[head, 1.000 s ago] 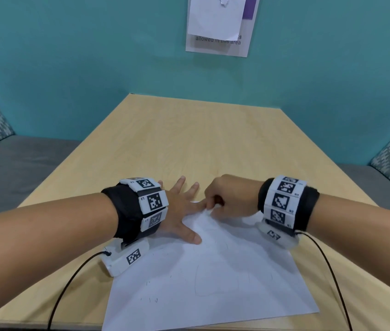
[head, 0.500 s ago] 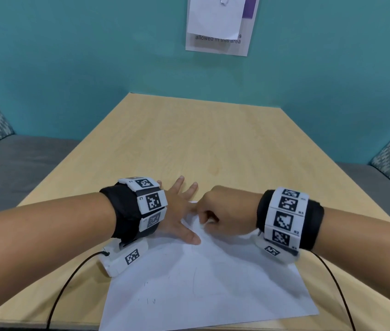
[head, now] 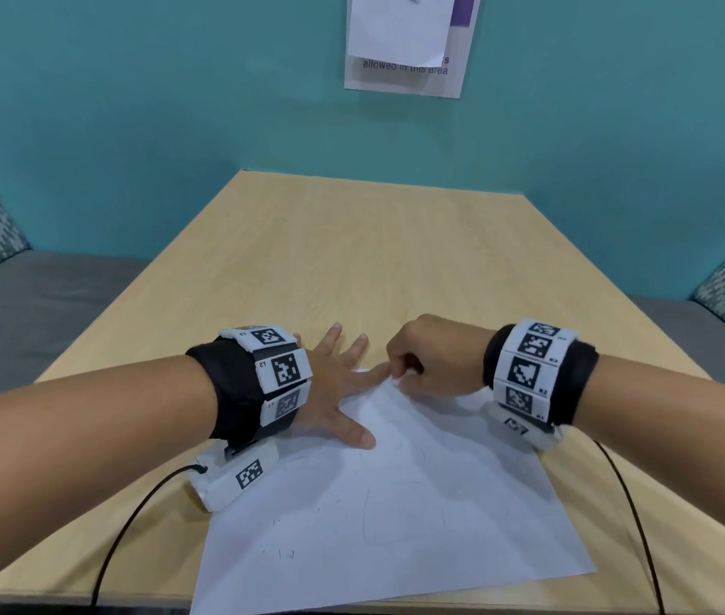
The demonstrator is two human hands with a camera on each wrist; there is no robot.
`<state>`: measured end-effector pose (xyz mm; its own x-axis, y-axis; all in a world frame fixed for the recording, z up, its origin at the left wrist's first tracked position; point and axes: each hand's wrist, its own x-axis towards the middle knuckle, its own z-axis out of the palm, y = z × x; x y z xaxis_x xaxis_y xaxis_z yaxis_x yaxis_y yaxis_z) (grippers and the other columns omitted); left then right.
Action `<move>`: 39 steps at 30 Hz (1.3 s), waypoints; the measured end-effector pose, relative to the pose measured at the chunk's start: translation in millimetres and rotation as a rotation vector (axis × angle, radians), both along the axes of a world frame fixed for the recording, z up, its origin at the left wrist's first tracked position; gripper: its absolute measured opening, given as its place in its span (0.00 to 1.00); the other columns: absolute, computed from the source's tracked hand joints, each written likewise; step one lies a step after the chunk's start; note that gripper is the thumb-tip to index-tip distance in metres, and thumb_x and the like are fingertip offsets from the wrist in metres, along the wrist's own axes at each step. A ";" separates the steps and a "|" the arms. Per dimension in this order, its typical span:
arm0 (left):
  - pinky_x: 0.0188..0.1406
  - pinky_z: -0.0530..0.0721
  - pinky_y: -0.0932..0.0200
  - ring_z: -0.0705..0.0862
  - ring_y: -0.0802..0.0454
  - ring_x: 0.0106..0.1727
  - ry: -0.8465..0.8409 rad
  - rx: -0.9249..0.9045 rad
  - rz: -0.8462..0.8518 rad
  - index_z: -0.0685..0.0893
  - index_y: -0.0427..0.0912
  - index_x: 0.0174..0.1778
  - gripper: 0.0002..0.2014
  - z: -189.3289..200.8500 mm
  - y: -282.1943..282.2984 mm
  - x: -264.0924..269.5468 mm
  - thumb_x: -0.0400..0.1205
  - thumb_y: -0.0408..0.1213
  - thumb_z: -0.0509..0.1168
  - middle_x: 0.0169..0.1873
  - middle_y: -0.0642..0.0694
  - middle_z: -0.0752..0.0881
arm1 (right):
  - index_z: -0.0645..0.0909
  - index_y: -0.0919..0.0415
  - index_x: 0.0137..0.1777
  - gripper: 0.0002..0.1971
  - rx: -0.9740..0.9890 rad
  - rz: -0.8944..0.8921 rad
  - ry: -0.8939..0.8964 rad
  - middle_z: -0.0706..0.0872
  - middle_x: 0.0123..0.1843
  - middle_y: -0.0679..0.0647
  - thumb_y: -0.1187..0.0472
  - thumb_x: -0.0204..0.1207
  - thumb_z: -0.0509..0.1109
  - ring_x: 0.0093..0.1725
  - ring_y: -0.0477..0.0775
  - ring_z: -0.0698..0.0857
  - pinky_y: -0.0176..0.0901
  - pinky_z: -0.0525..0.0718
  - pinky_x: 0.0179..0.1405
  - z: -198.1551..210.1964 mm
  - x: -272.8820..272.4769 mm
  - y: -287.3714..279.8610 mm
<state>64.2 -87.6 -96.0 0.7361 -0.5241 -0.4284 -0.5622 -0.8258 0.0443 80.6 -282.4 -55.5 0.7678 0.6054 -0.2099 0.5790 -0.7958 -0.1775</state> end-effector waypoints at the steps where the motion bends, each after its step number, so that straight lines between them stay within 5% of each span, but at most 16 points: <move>1: 0.76 0.39 0.18 0.25 0.38 0.83 0.003 -0.005 -0.002 0.35 0.74 0.81 0.48 0.1 0.2 -0.4 0.73 0.77 0.57 0.85 0.49 0.29 | 0.86 0.59 0.43 0.04 0.006 0.038 0.011 0.85 0.34 0.48 0.62 0.73 0.69 0.32 0.48 0.79 0.41 0.78 0.35 -2.7 -8.2 5.4; 4: 0.76 0.39 0.19 0.25 0.38 0.83 0.011 -0.016 0.001 0.41 0.76 0.82 0.43 1.3 -0.7 -0.4 0.75 0.74 0.59 0.85 0.49 0.30 | 0.86 0.60 0.44 0.05 0.015 0.150 0.085 0.87 0.35 0.50 0.63 0.73 0.69 0.30 0.45 0.78 0.40 0.81 0.36 -7.4 -30.7 15.5; 8: 0.76 0.41 0.19 0.27 0.37 0.84 -0.006 0.028 0.005 0.32 0.72 0.82 0.51 1.4 -2.4 -1.4 0.69 0.79 0.55 0.85 0.48 0.30 | 0.86 0.58 0.44 0.04 -0.003 -0.013 0.018 0.85 0.35 0.48 0.60 0.73 0.70 0.34 0.50 0.81 0.45 0.83 0.39 -0.6 -0.3 -4.4; 13: 0.76 0.43 0.18 0.28 0.36 0.84 -0.013 0.019 -0.015 0.37 0.75 0.81 0.46 3.4 -1.3 -2.7 0.73 0.77 0.56 0.86 0.48 0.32 | 0.85 0.60 0.43 0.06 -0.003 0.128 0.076 0.86 0.34 0.49 0.63 0.72 0.67 0.31 0.49 0.80 0.43 0.82 0.36 -6.9 -26.4 11.8; 17: 0.76 0.40 0.19 0.26 0.37 0.83 0.006 0.038 0.003 0.32 0.70 0.83 0.51 2.1 -1.8 -1.1 0.69 0.78 0.53 0.85 0.48 0.30 | 0.85 0.58 0.43 0.04 -0.022 -0.015 0.002 0.83 0.33 0.46 0.62 0.72 0.68 0.32 0.48 0.79 0.42 0.78 0.36 0.9 1.4 -8.8; 20: 0.76 0.40 0.19 0.27 0.37 0.84 0.007 0.026 -0.002 0.29 0.76 0.78 0.50 3.0 -1.3 -1.6 0.66 0.79 0.52 0.86 0.48 0.31 | 0.82 0.60 0.37 0.05 -0.009 0.080 0.014 0.83 0.29 0.49 0.65 0.71 0.65 0.29 0.50 0.78 0.44 0.81 0.33 -4.5 -16.5 3.3; 23: 0.77 0.41 0.19 0.27 0.37 0.84 0.005 0.031 -0.014 0.30 0.77 0.78 0.49 5.5 -2.5 -3.0 0.67 0.79 0.52 0.86 0.48 0.31 | 0.83 0.58 0.41 0.04 0.005 0.112 0.052 0.81 0.30 0.43 0.64 0.73 0.67 0.29 0.42 0.76 0.35 0.75 0.33 -5.2 -21.0 5.1; 27: 0.77 0.39 0.20 0.25 0.39 0.83 -0.006 0.061 -0.009 0.33 0.67 0.84 0.51 7.6 -3.6 -1.2 0.74 0.76 0.58 0.85 0.49 0.29 | 0.86 0.59 0.45 0.05 0.017 -0.009 -0.005 0.80 0.32 0.43 0.59 0.74 0.71 0.30 0.41 0.76 0.31 0.72 0.31 -2.5 2.8 -12.3; 35: 0.78 0.38 0.27 0.28 0.35 0.84 0.005 -0.033 0.001 0.41 0.70 0.85 0.46 6.7 -23.7 4.9 0.78 0.67 0.65 0.86 0.48 0.32 | 0.83 0.59 0.40 0.04 0.020 -0.055 -0.007 0.80 0.31 0.45 0.60 0.74 0.70 0.29 0.43 0.76 0.40 0.73 0.34 -4.0 -0.1 -15.1; 39: 0.78 0.41 0.22 0.27 0.38 0.84 -0.051 0.004 -0.018 0.60 0.68 0.83 0.38 7.9 -22.5 3.7 0.77 0.69 0.64 0.86 0.49 0.33 | 0.86 0.62 0.44 0.05 0.039 0.094 0.075 0.84 0.33 0.51 0.62 0.73 0.69 0.31 0.50 0.78 0.42 0.79 0.35 -7.6 -26.0 5.9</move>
